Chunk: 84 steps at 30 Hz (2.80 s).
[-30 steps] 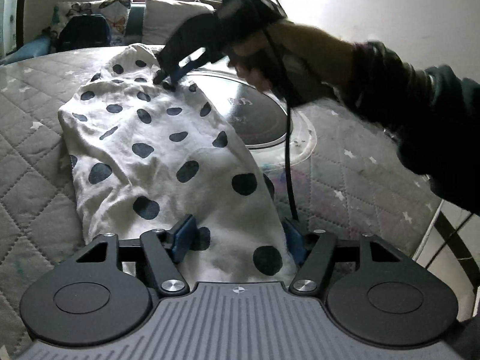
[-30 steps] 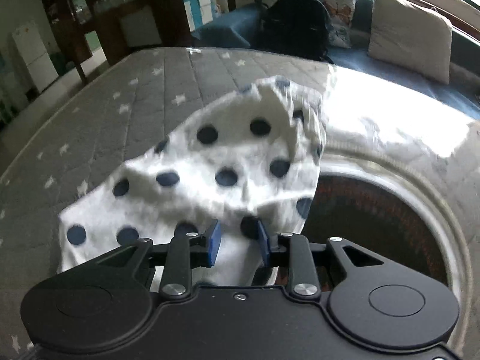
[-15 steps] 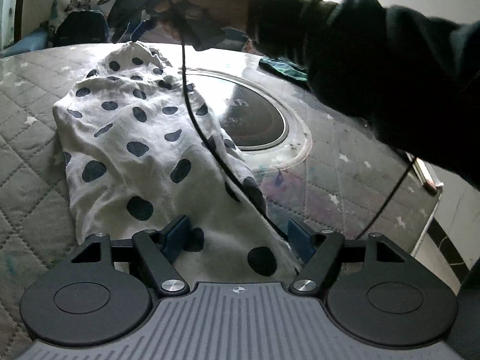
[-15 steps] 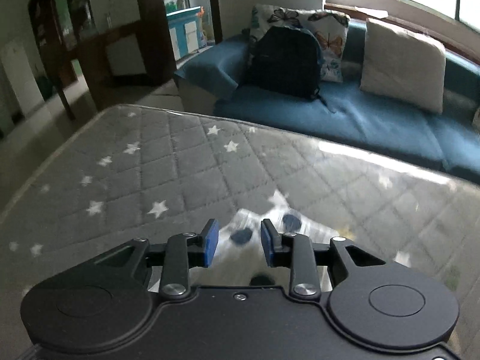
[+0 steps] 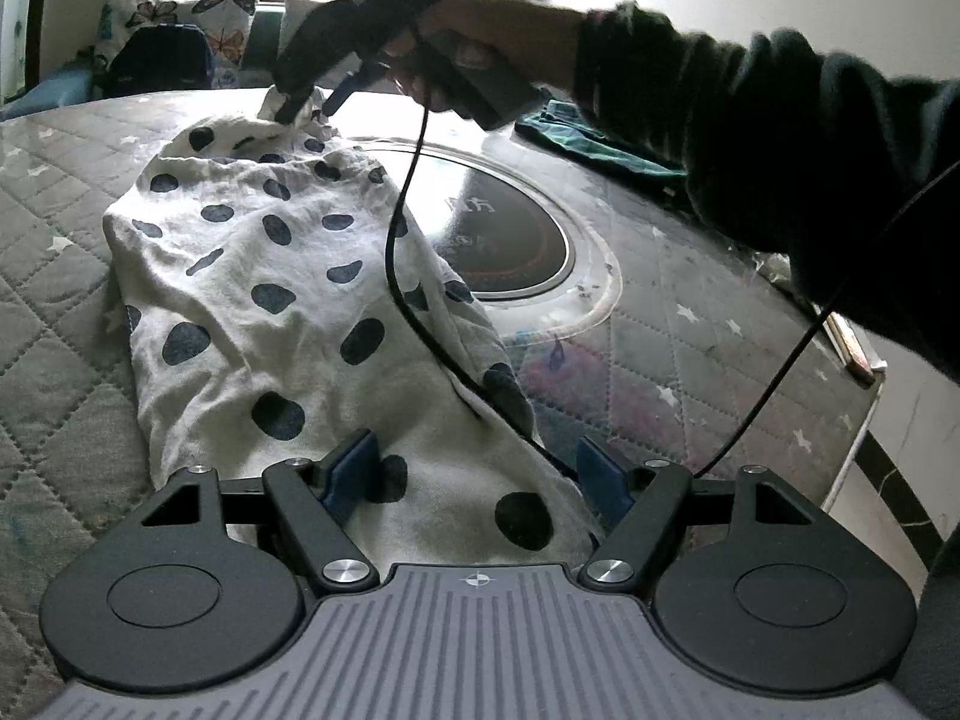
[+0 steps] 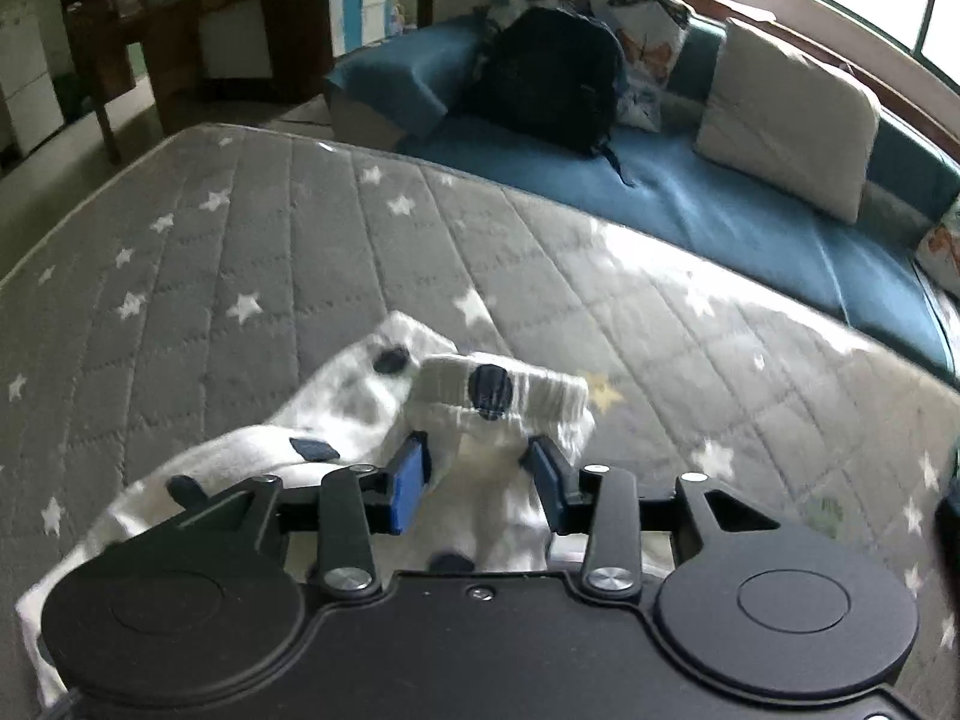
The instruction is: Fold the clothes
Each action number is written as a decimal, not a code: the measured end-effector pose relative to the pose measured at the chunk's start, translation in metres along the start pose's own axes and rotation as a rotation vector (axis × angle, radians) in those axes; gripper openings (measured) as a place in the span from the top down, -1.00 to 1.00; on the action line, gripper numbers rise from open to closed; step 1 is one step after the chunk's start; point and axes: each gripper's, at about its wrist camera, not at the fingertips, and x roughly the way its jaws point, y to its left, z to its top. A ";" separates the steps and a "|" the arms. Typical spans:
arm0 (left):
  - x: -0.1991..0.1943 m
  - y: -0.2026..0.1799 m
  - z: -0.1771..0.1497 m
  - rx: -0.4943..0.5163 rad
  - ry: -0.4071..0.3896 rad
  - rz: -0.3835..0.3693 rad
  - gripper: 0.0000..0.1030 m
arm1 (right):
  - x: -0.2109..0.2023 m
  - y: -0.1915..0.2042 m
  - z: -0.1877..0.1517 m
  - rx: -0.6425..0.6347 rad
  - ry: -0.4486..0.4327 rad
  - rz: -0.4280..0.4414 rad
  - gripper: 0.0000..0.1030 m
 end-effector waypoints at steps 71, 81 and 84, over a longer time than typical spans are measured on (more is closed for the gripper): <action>-0.005 0.007 -0.004 -0.045 -0.021 -0.054 -0.54 | 0.036 0.035 0.014 -0.120 -0.034 -0.062 0.52; -0.005 0.005 -0.005 -0.040 -0.024 -0.050 -0.54 | 0.029 0.008 0.006 0.102 -0.113 -0.002 0.92; -0.004 0.004 -0.005 -0.035 -0.024 -0.048 -0.55 | 0.018 0.003 0.013 0.171 -0.143 0.053 0.93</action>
